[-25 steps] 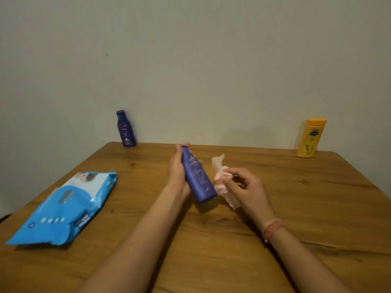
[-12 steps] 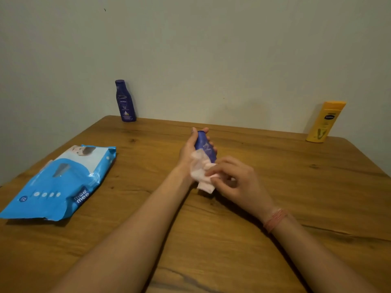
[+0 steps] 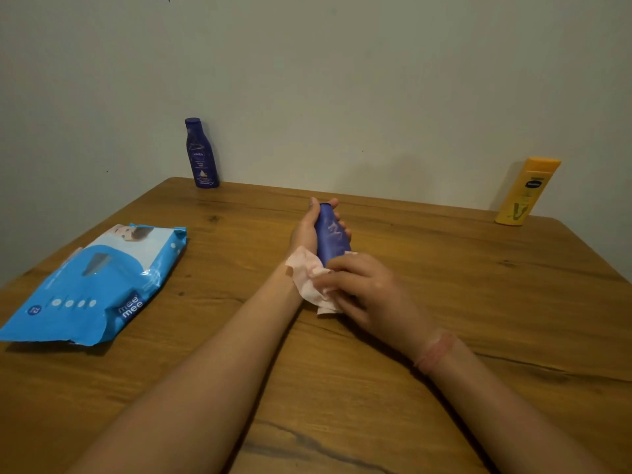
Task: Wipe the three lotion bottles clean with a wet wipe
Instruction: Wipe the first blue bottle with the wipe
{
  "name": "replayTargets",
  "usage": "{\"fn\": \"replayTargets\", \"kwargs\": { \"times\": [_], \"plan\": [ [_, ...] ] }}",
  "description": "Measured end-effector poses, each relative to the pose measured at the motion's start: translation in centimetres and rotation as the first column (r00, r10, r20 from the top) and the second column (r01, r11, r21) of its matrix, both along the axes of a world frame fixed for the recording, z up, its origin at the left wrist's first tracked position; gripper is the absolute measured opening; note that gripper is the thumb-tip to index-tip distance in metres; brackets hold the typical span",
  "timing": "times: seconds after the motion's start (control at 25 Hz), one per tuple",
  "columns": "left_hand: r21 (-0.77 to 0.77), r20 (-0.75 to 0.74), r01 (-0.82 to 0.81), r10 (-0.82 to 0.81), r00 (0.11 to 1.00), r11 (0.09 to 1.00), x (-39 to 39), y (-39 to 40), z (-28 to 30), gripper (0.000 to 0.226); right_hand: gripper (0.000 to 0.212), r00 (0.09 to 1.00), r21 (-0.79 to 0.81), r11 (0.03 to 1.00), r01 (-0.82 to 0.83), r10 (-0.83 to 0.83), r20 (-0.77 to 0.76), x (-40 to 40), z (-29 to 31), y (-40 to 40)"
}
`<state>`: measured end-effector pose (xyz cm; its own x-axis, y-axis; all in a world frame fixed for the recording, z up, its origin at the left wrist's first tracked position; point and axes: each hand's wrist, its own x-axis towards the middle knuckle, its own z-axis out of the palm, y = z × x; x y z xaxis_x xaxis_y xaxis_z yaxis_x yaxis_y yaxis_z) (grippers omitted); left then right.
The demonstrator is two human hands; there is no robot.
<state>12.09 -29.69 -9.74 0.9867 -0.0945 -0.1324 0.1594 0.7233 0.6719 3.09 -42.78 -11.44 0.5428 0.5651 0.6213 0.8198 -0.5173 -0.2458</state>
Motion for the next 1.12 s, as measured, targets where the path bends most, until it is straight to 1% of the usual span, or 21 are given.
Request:
{"fn": "replayTargets", "kwargs": {
  "times": [0.04,0.08,0.16,0.2,0.28,0.36,0.4,0.44,0.48,0.52,0.56,0.6,0.64,0.68,0.8,0.84,0.88,0.96,1.0,1.04,1.12],
  "plan": [
    [-0.008,-0.001,0.004,-0.004,1.0,1.0,0.0,0.1,-0.1,0.04,0.023,1.0,-0.01,1.0,0.02,-0.02,0.013,0.2,0.0,-0.1],
    [-0.004,-0.006,0.015,-0.015,1.0,1.0,-0.1,0.2,-0.1,0.04,0.026,0.996,0.032,0.996,0.089,-0.088,-0.014,0.7,0.0,-0.7],
    [0.033,-0.013,0.027,-0.027,1.0,0.999,-0.3,0.4,-0.3,0.041,0.031,0.969,0.148,0.961,0.232,-0.214,-0.127,1.3,0.2,-2.3],
    [0.045,-0.013,0.021,-0.02,1.0,0.999,-0.4,0.5,-0.4,0.042,0.033,0.963,0.164,0.954,0.25,-0.227,-0.147,1.4,0.2,-2.7],
    [0.042,-0.007,-0.006,0.007,1.0,0.999,-0.3,0.4,-0.4,0.041,0.031,0.982,0.116,0.977,0.179,-0.171,-0.076,0.9,0.3,-2.0],
    [0.002,-0.008,-0.026,0.026,1.0,1.0,0.1,0.1,-0.3,0.04,0.031,0.997,-0.018,0.997,0.072,-0.071,0.033,0.1,0.2,-0.4],
    [-0.009,-0.011,-0.032,0.032,0.999,0.999,0.1,0.0,-0.2,0.04,0.031,0.997,-0.078,0.996,0.054,-0.049,0.061,0.0,0.1,0.1],
    [-0.017,-0.015,-0.03,0.029,0.999,0.999,0.1,0.0,-0.2,0.04,0.031,0.996,-0.087,0.994,0.064,-0.058,0.061,0.2,0.0,0.1],
    [-0.024,-0.017,-0.016,0.016,1.0,1.0,0.1,0.1,-0.1,0.04,0.033,0.995,-0.042,0.995,0.095,-0.094,0.027,0.5,0.0,-0.2],
    [-0.012,-0.019,0.0,0.0,1.0,1.0,-0.1,0.2,-0.1,0.04,0.035,0.99,0.03,0.99,0.137,-0.136,-0.046,0.8,0.0,-0.7],
    [0.021,-0.024,0.003,-0.003,1.0,1.0,-0.2,0.4,-0.3,0.04,0.037,0.979,0.09,0.981,0.173,-0.161,-0.125,1.1,0.0,-1.5],
    [0.058,-0.034,-0.004,0.006,0.999,0.998,-0.3,0.5,-0.4,0.041,0.039,0.967,0.107,0.975,0.196,-0.174,-0.184,1.2,0.0,-2.0],
    [0.069,-0.04,-0.015,0.017,0.999,0.997,-0.3,0.6,-0.4,0.04,0.04,0.961,0.083,0.977,0.198,-0.177,-0.213,1.1,0.0,-2.2],
    [0.044,-0.045,-0.031,0.033,0.998,0.999,-0.2,0.6,-0.4,0.04,0.042,0.961,0.033,0.983,0.179,-0.168,-0.221,0.8,0.1,-1.9],
    [-0.053,-0.038,-0.069,0.067,0.997,0.996,0.1,0.5,-0.1,0.039,0.05,0.97,-0.182,0.982,0.051,-0.092,-0.224,-0.1,0.0,0.1],
    [-0.048,-0.037,-0.073,0.071,0.997,0.996,0.2,0.6,-0.1,0.039,0.05,0.965,-0.196,0.98,0.031,-0.081,-0.25,-0.1,0.0,0.4],
    [-0.056,-0.047,-0.072,0.069,0.996,0.996,0.3,0.7,0.0,0.039,0.05,0.955,-0.166,0.986,0.033,-0.081,-0.287,0.1,0.0,0.3],
    [-0.056,-0.064,-0.076,0.072,0.995,0.996,0.3,0.9,-0.3,0.038,0.053,0.915,-0.085,0.992,0.089,-0.116,-0.387,0.4,0.1,-0.6],
    [-0.043,-0.061,-0.098,0.095,0.994,0.994,0.3,0.9,-0.4,0.037,0.054,0.89,-0.082,0.99,0.111,-0.136,-0.436,0.4,0.3,-1.1],
    [-0.038,-0.055,-0.124,0.122,0.991,0.992,0.2,0.8,-0.4,0.036,0.056,0.877,-0.105,0.988,0.111,-0.146,-0.457,0.2,0.5,-1.2],
    [-0.073,-0.057,-0.138,0.134,0.989,0.988,0.3,0.9,-0.2,0.037,0.058,0.905,-0.2,0.977,0.067,-0.144,-0.4,-0.6,0.9,-0.6]
  ]
}}
